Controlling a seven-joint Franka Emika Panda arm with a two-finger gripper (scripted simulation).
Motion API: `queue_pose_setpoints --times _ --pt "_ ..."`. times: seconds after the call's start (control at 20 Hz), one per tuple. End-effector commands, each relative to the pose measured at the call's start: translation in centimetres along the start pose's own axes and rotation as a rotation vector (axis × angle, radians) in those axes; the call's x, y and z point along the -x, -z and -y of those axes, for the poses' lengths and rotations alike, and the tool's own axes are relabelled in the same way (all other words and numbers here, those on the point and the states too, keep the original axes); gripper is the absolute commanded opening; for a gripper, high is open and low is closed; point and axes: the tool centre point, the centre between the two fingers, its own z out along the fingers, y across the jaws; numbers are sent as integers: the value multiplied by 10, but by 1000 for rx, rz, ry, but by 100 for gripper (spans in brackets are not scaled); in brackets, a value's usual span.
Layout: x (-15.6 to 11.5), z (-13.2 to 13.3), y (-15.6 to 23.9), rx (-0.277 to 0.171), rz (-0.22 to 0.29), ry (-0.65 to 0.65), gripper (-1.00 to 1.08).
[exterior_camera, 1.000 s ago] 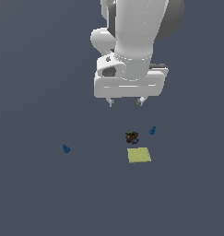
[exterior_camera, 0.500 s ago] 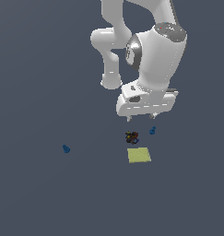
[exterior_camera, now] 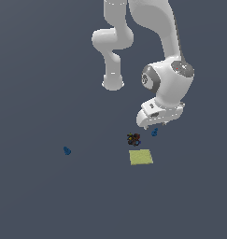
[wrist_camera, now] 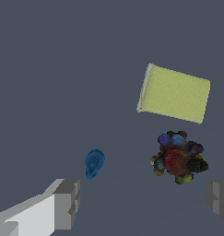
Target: Pick up a designated object from a clutter of objects.
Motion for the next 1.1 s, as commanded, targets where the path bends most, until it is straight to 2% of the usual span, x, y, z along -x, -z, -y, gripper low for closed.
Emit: queue_pose_setpoints --times 0.0,0.4,0.75,1.05 --pt "7 17 -16 -7 1 18 100" --pt "21 44 -42 -20 7 49 100" --pt "21 44 -46 -19 8 50 100" --pt "23 45 -71 -20 8 51 100"
